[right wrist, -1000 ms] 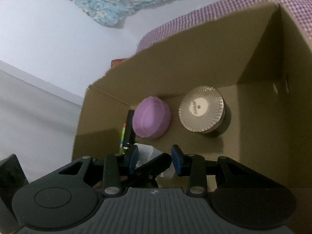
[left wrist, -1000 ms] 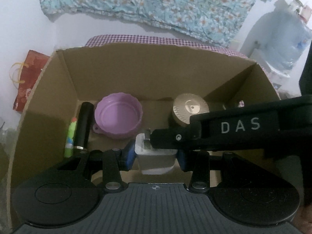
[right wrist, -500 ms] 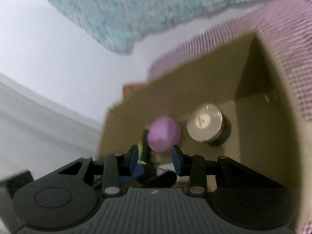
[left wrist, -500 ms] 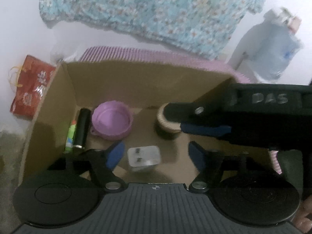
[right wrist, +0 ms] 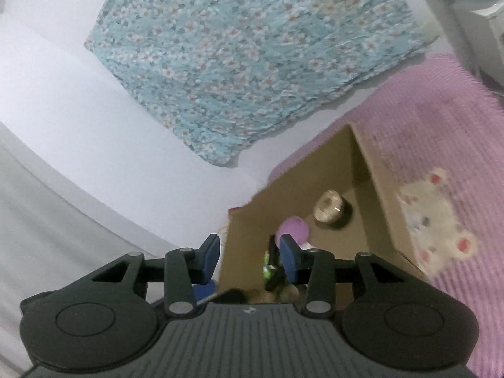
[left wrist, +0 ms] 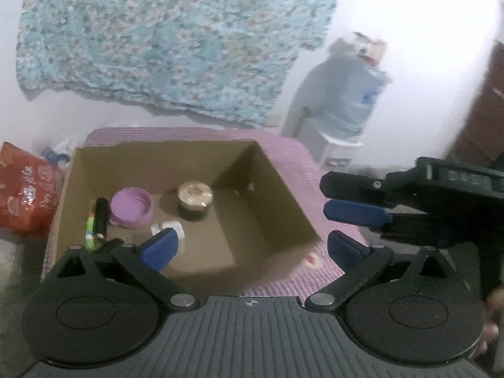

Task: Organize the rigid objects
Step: 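Withdraw the right gripper up out of the box, then lower the right gripper onto the green dropper bottle and grasp it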

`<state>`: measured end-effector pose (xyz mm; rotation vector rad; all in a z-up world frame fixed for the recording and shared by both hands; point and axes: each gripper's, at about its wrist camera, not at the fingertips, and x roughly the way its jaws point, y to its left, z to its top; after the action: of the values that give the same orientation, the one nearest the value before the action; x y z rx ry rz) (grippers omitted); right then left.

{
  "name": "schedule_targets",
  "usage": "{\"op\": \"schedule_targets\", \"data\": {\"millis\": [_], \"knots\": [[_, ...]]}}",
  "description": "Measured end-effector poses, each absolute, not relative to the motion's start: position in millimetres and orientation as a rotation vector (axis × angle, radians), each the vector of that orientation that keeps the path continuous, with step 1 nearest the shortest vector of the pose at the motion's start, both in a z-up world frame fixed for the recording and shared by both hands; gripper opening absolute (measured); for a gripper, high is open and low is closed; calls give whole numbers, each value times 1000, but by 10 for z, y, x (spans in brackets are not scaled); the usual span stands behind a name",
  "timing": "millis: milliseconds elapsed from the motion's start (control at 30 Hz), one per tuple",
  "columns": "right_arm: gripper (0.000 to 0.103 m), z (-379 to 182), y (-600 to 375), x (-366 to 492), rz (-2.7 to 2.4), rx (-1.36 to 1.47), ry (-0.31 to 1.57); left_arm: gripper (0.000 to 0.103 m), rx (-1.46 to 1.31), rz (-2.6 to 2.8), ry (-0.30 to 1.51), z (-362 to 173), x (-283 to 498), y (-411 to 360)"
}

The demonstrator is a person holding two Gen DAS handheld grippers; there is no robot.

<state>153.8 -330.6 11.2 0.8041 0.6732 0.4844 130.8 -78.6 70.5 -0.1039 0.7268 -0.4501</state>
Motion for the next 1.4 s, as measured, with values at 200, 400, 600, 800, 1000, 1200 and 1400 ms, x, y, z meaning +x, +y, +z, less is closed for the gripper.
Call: {"op": "schedule_targets", "data": {"millis": [200,400,600,800,1000,1200,1400], "knots": [[46,13,-3266,1190,443,753,740,102,-92,-458,758,535,876,-565],[45,-131,-2936,1133,463,707,837,102,-84,-397,783,253,676,-342],[45,-103,-2403,1200,513,550,873,95,-37,-348,760,0,708,-271],[45,-149,-1842,1334,561,276,857,77,9,-329,757,-295,820,-313],[42,-291,-1441,1524,616,79,868,63,-8,-270,785,-501,939,-250],[32,-455,-1181,1639,648,-38,876,57,-4,-252,784,-598,992,-201],[22,-516,-1103,1677,674,-58,877,57,8,-256,782,-662,1011,-217]]}}
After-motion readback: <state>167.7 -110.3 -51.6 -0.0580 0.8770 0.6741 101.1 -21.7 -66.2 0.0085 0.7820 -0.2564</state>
